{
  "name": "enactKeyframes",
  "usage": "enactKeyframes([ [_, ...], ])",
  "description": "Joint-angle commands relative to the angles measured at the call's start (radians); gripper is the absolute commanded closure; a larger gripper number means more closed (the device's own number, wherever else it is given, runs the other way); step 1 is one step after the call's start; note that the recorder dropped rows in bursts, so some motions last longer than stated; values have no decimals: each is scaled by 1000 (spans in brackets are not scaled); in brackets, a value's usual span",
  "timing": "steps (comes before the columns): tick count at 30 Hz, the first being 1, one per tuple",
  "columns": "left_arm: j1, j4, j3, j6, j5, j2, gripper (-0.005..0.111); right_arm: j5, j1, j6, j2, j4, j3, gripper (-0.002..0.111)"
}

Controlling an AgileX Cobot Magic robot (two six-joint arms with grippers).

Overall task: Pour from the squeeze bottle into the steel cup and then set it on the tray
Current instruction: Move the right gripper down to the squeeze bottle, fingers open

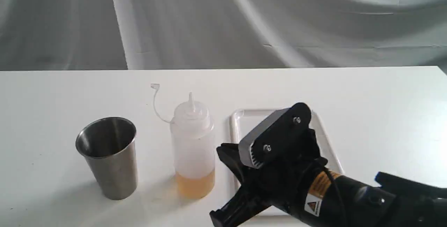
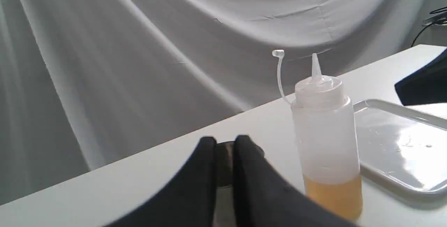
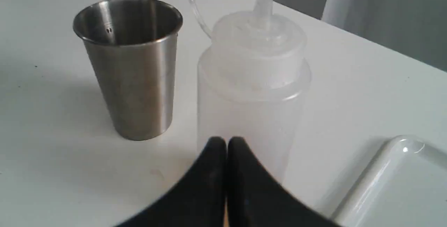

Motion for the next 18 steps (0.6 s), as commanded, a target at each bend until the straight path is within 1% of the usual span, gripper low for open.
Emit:
enactKeyframes([
  [1, 2, -2, 4, -3, -6, 3, 98, -77, 2, 38, 55, -8, 7, 108],
  [7, 2, -2, 4, -3, -6, 3, 98, -109, 2, 58, 97, -8, 7, 108],
  [18, 2, -2, 4, -3, -6, 3, 98, -86, 2, 58, 97, -8, 7, 108],
])
